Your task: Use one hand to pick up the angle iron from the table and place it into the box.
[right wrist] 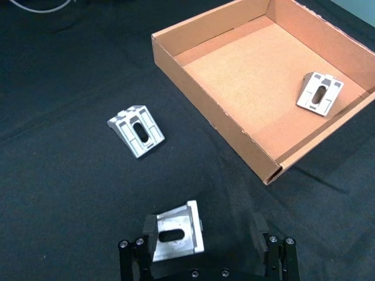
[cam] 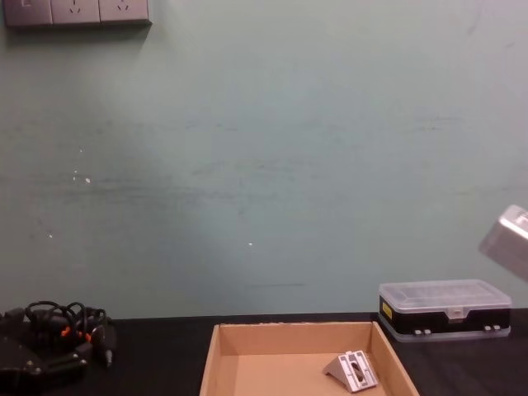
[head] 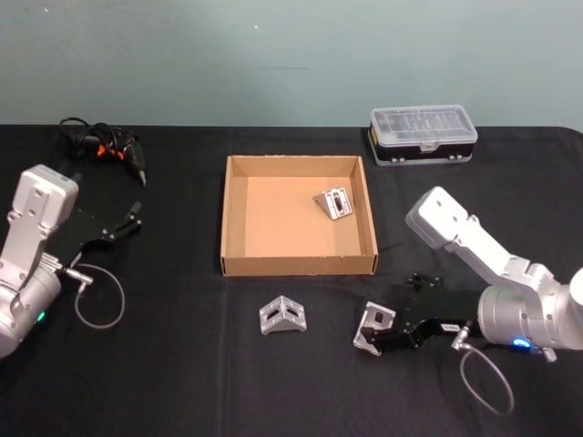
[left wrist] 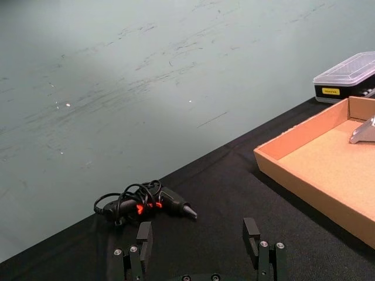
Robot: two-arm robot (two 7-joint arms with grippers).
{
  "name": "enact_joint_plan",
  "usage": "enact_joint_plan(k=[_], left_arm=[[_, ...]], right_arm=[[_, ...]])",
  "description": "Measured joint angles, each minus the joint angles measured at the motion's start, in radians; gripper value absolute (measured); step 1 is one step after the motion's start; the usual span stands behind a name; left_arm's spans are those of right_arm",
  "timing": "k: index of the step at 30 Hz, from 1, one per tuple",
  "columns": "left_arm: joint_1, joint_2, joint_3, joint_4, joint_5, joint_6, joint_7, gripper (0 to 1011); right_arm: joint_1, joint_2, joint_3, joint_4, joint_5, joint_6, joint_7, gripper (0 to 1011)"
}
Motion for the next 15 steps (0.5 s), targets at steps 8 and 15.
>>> enact_joint_plan(k=[8, 15], left_arm=[[0.000, 0.000, 0.000, 0.000, 0.000, 0.000, 0.000, 1011], [0.000, 0.000, 0.000, 0.000, 0.000, 0.000, 0.000, 1011]], right_arm=[[0.006, -0.023, -0.008, 0.017, -0.003, -0.003, -0.013, 1004], [0.005, -0.021, -0.008, 0.016, -0.003, -0.004, -0.012, 999]])
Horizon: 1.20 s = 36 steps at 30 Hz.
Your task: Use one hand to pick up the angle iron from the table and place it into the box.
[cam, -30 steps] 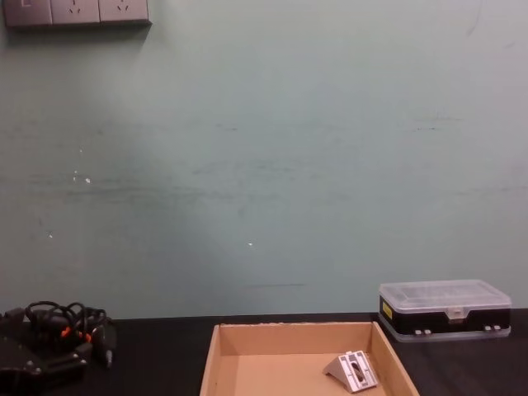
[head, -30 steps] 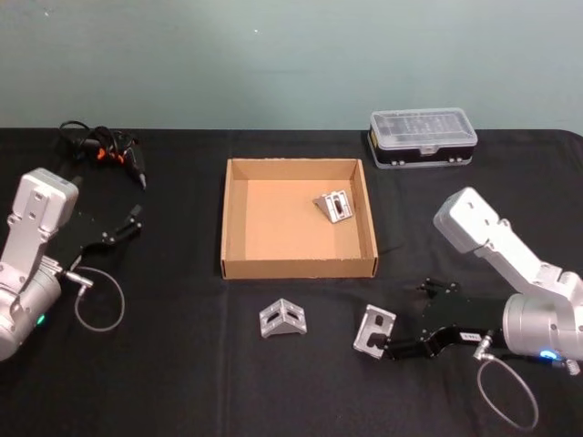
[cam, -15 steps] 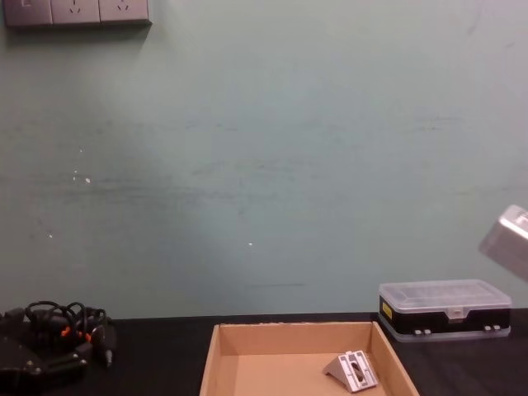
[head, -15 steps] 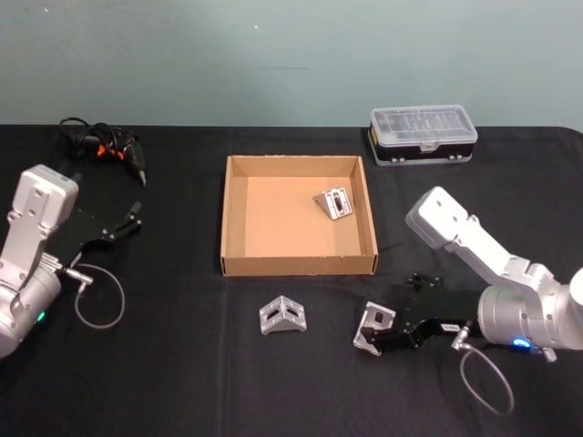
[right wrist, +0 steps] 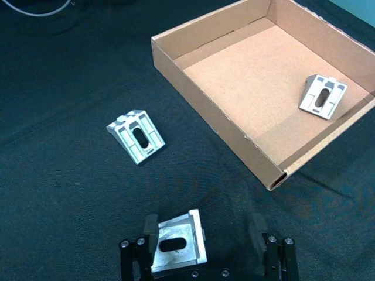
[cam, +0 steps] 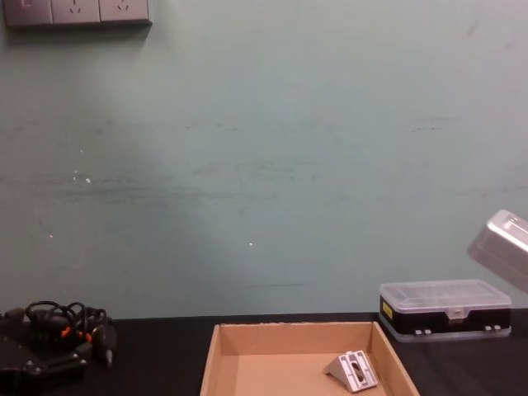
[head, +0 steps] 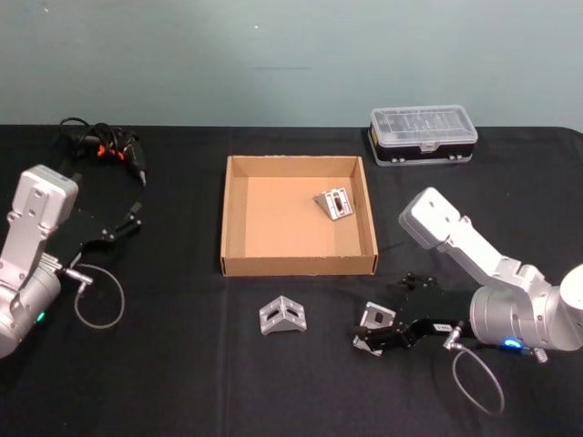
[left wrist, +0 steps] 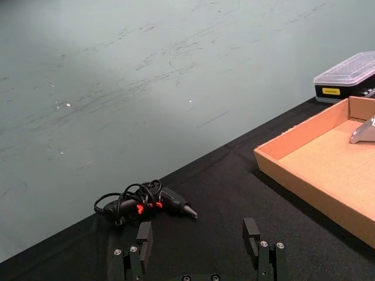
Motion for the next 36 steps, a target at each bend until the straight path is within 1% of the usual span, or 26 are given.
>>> enact_joint_plan(k=[6, 8, 11, 16, 17, 18, 22, 24, 25, 27, 28, 29, 31, 32, 36], left_arm=[[0.000, 0.000, 0.000, 0.000, 0.000, 0.000, 0.000, 1011], [0.000, 0.000, 0.000, 0.000, 0.000, 0.000, 0.000, 1011], [0.000, 0.000, 0.000, 0.000, 0.000, 0.000, 0.000, 1012], [0.000, 0.000, 0.000, 0.000, 0.000, 0.000, 0.000, 1011], [0.000, 0.000, 0.000, 0.000, 0.000, 0.000, 0.000, 1011], [0.000, 0.000, 0.000, 0.000, 0.000, 0.000, 0.000, 1011], [0.000, 0.000, 0.000, 0.000, 0.000, 0.000, 0.000, 1011], [0.000, 0.000, 0.000, 0.000, 0.000, 0.000, 0.000, 1011], [0.000, 0.000, 0.000, 0.000, 0.000, 0.000, 0.000, 1011], [0.000, 0.000, 0.000, 0.000, 0.000, 0.000, 0.000, 1011], [0.000, 0.000, 0.000, 0.000, 0.000, 0.000, 0.000, 1011], [0.000, 0.000, 0.000, 0.000, 0.000, 0.000, 0.000, 1011], [0.000, 0.000, 0.000, 0.000, 0.000, 0.000, 0.000, 1011], [0.000, 0.000, 0.000, 0.000, 0.000, 0.000, 0.000, 1011], [0.000, 0.000, 0.000, 0.000, 0.000, 0.000, 0.000, 1011]], right_arm=[[0.000, 0.001, 0.000, -0.001, 0.000, -0.001, 0.000, 899], [-0.001, 0.002, 0.001, -0.001, 0.000, -0.001, 0.001, 813], [-0.001, 0.002, 0.001, -0.002, 0.000, -0.001, 0.001, 741], [-0.001, 0.002, 0.001, -0.002, 0.001, -0.001, 0.002, 592], [-0.001, 0.002, 0.001, -0.002, 0.001, -0.001, 0.002, 522], [-0.001, 0.003, 0.001, -0.002, 0.001, -0.001, 0.002, 522], [-0.001, 0.003, 0.001, -0.003, 0.001, -0.001, 0.002, 388], [-0.001, 0.003, 0.001, -0.003, 0.001, -0.001, 0.002, 339], [-0.001, 0.003, 0.001, -0.003, 0.001, -0.001, 0.003, 277], [-0.001, 0.003, 0.001, -0.003, 0.001, -0.001, 0.003, 242], [-0.001, 0.004, 0.001, -0.003, 0.001, -0.001, 0.003, 197], [-0.003, 0.004, 0.002, -0.004, 0.001, -0.002, 0.003, 161], [-0.010, 0.006, 0.009, -0.012, 0.002, -0.012, 0.001, 123], [-0.017, 0.007, 0.014, -0.019, 0.004, -0.020, -0.003, 81], [-0.031, 0.007, 0.032, -0.041, 0.011, -0.036, -0.020, 80]])
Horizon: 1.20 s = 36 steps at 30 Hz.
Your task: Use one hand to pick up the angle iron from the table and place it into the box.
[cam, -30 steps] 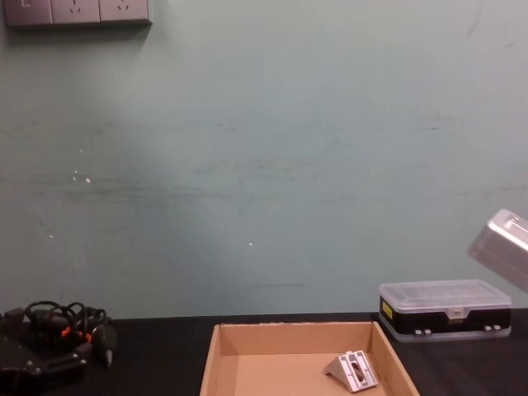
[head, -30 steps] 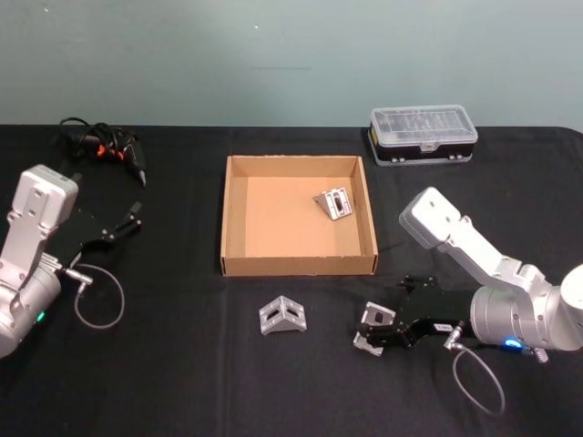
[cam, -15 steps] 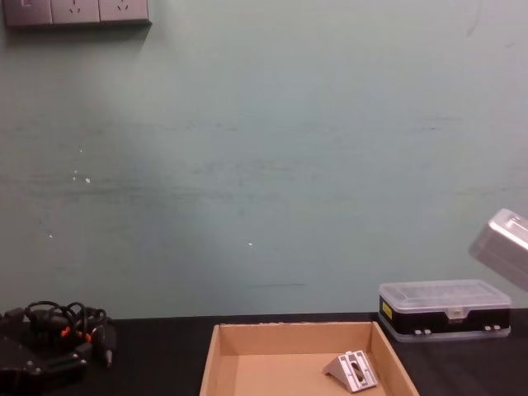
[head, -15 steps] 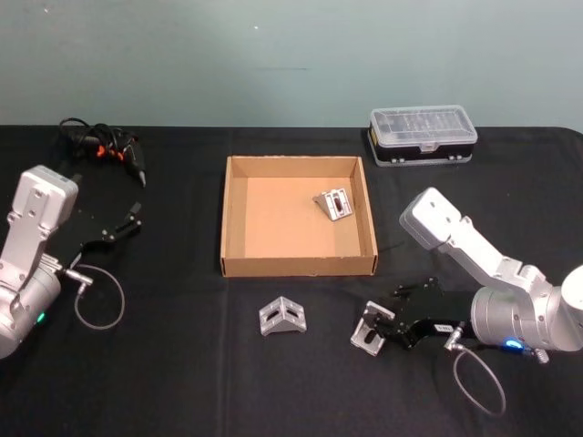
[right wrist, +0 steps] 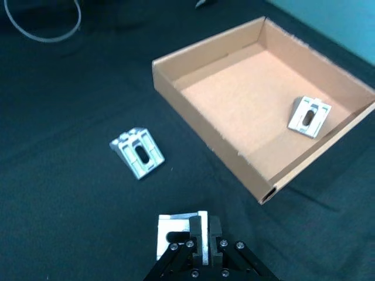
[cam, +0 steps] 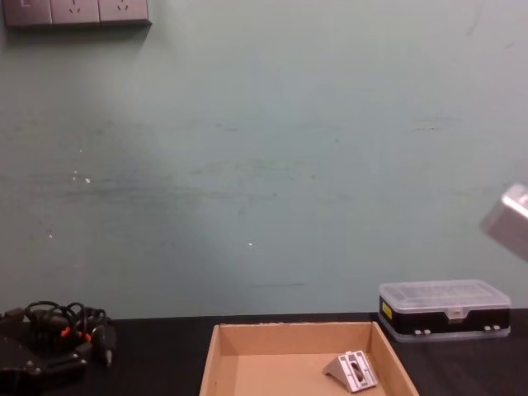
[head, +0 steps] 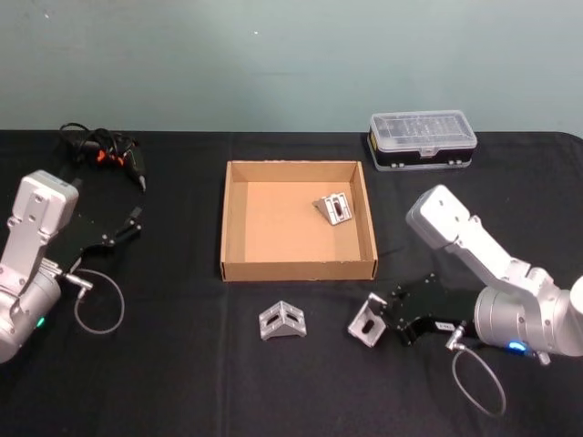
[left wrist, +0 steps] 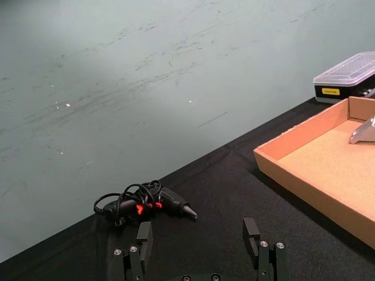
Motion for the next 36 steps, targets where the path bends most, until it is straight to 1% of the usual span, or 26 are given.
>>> enact_joint_plan(k=[4, 9, 14, 17, 18, 20, 22, 23, 26, 27, 30, 33, 35, 36], left_arm=[[0.000, 0.000, 0.000, 0.000, 0.000, 0.000, 0.000, 1011], [0.000, 0.000, 0.000, 0.000, 0.000, 0.000, 0.000, 1011], [0.000, 0.000, 0.000, 0.000, 0.000, 0.000, 0.000, 1011], [0.000, 0.000, 0.000, 0.000, 0.000, 0.000, 0.000, 1011], [0.000, 0.000, 0.000, 0.000, 0.000, 0.000, 0.000, 1011], [0.000, 0.000, 0.000, 0.000, 0.000, 0.000, 0.000, 1011], [0.000, 0.000, 0.000, 0.000, 0.000, 0.000, 0.000, 1011], [0.000, 0.000, 0.000, 0.000, 0.000, 0.000, 0.000, 1011], [0.000, 0.000, 0.000, 0.000, 0.000, 0.000, 0.000, 1011], [0.000, 0.000, 0.000, 0.000, 0.000, 0.000, 0.000, 1012], [0.000, 0.000, 0.000, 0.000, 0.000, 0.000, 0.000, 1011], [0.000, 0.000, 0.000, 0.000, 0.000, 0.000, 0.000, 1011], [0.000, 0.000, 0.000, 0.000, 0.000, 0.000, 0.000, 1011], [0.000, 0.000, 0.000, 0.000, 0.000, 0.000, 0.000, 1011]], right_arm=[[-0.003, -0.002, 0.011, -0.013, 0.005, -0.006, -0.008, 80], [0.017, -0.019, 0.017, -0.019, 0.007, -0.007, -0.014, 80], [0.054, -0.050, 0.010, -0.001, 0.005, -0.005, -0.021, 80], [0.095, -0.088, -0.003, 0.033, -0.004, 0.000, -0.032, 80], [0.095, -0.088, -0.003, 0.033, -0.004, 0.000, -0.032, 80], [0.128, -0.122, -0.014, 0.070, -0.015, 0.000, -0.041, 80], [0.147, -0.141, -0.020, 0.095, -0.023, 0.000, -0.047, 80], [0.166, -0.161, -0.028, 0.121, -0.034, 0.000, -0.054, 80], [0.194, -0.191, -0.039, 0.161, -0.050, -0.002, -0.065, 80], [0.212, -0.209, -0.045, 0.188, -0.061, -0.006, -0.070, 80], [0.236, -0.235, -0.052, 0.225, -0.075, -0.013, -0.076, 80], [0.280, -0.286, -0.061, 0.303, -0.097, -0.021, -0.086, 80], [0.295, -0.305, -0.065, 0.333, -0.105, -0.024, -0.090, 80], [0.312, -0.326, -0.070, 0.365, -0.114, -0.028, -0.094, 80]])
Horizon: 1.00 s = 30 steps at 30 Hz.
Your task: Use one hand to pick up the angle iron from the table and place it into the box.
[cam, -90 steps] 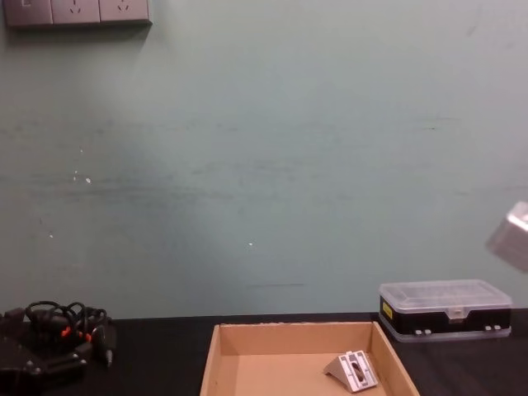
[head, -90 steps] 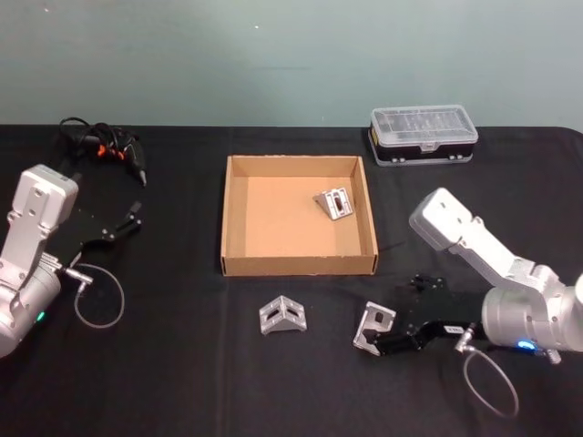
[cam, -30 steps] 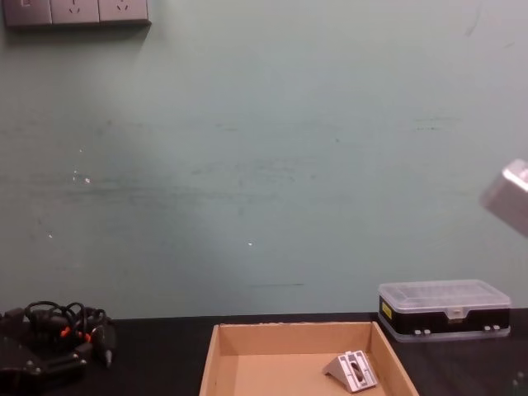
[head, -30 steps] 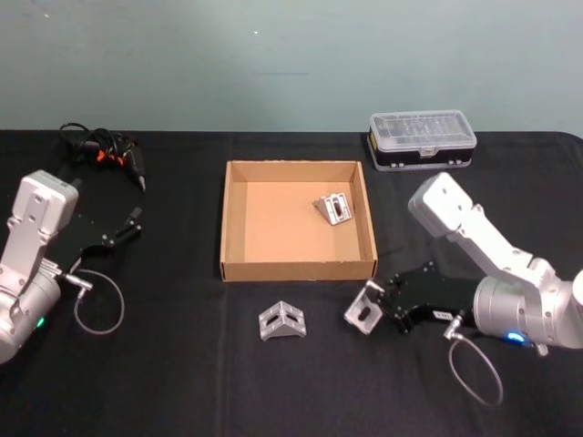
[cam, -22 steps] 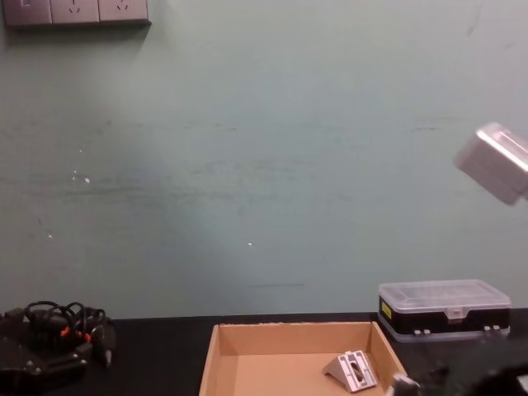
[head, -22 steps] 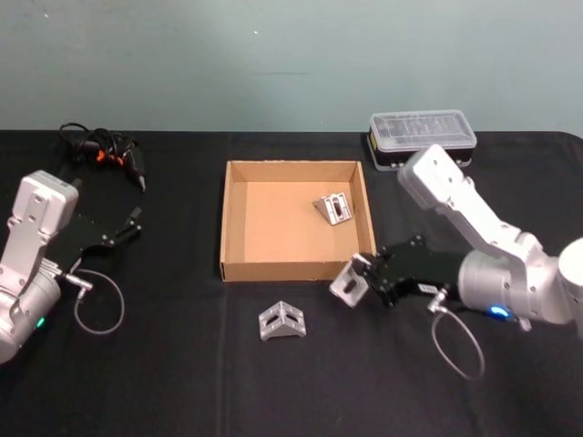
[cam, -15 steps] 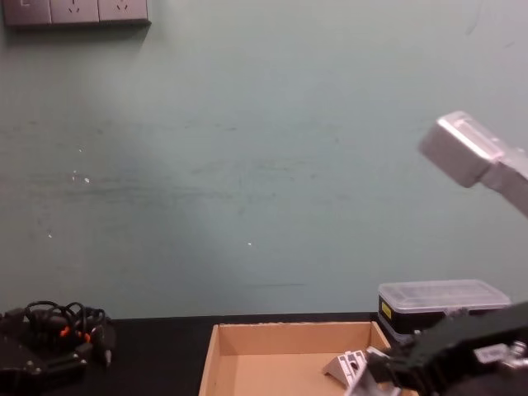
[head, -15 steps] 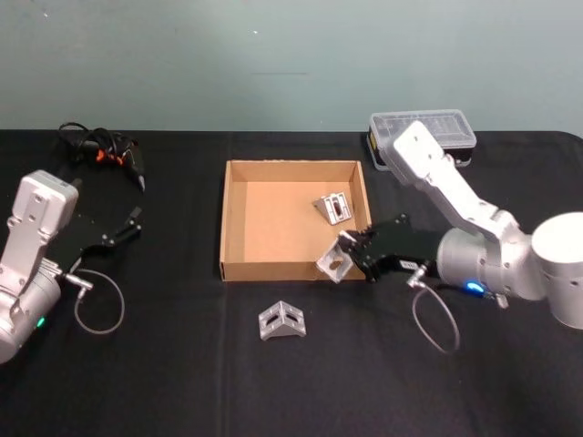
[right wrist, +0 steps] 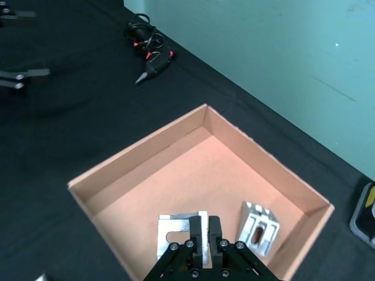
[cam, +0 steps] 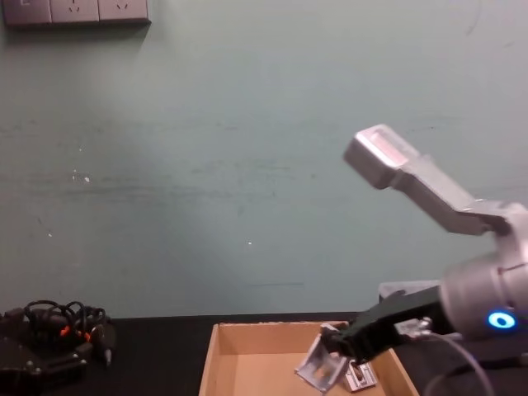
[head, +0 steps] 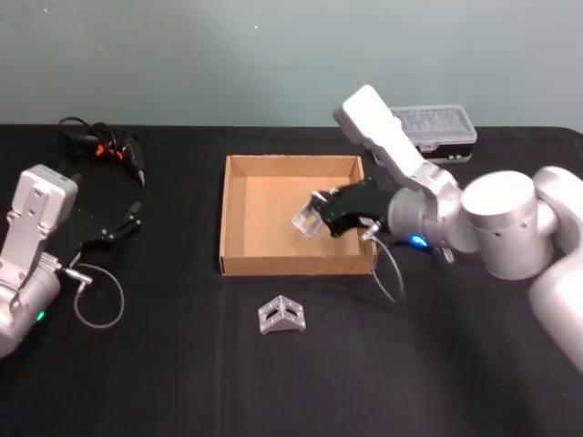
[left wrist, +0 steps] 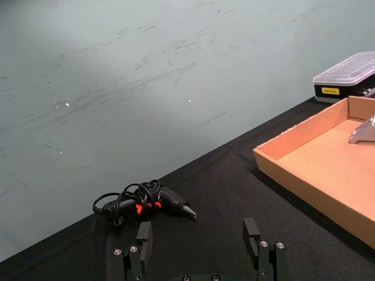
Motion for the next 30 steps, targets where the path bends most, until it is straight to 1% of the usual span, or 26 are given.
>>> enact_joint_plan(k=[3, 4, 7, 8, 10, 13, 14, 20, 30], left_arm=[[0.000, 0.000, 0.000, 0.000, 0.000, 0.000, 0.000, 1011], [0.000, 0.000, 0.000, 0.000, 0.000, 0.000, 0.000, 1011], [0.000, 0.000, 0.000, 0.000, 0.000, 0.000, 0.000, 1011], [0.000, 0.000, 0.000, 0.000, 0.000, 0.000, 0.000, 1011], [0.000, 0.000, 0.000, 0.000, 0.000, 0.000, 0.000, 1011], [0.000, 0.000, 0.000, 0.000, 0.000, 0.000, 0.000, 1011], [0.000, 0.000, 0.000, 0.000, 0.000, 0.000, 0.000, 1011], [0.000, 0.000, 0.000, 0.000, 0.000, 0.000, 0.000, 1011], [0.000, 0.000, 0.000, 0.000, 0.000, 0.000, 0.000, 1011]], right_arm=[[0.022, -0.029, -0.005, 0.046, -0.010, -0.006, -0.004, 80], [0.036, -0.048, -0.008, 0.077, -0.015, -0.011, -0.004, 80], [0.055, -0.073, -0.009, 0.122, -0.016, -0.013, -0.002, 80], [0.069, -0.089, -0.010, 0.151, -0.019, -0.016, 0.001, 80], [0.086, -0.110, -0.011, 0.192, -0.025, -0.021, 0.001, 80], [0.103, -0.130, -0.012, 0.235, -0.034, -0.027, 0.000, 80], [0.114, -0.142, -0.012, 0.261, -0.040, -0.031, -0.003, 80], [0.148, -0.176, -0.012, 0.340, -0.061, -0.044, -0.003, 80], [0.180, -0.211, -0.006, 0.422, -0.091, -0.063, -0.003, 80]])
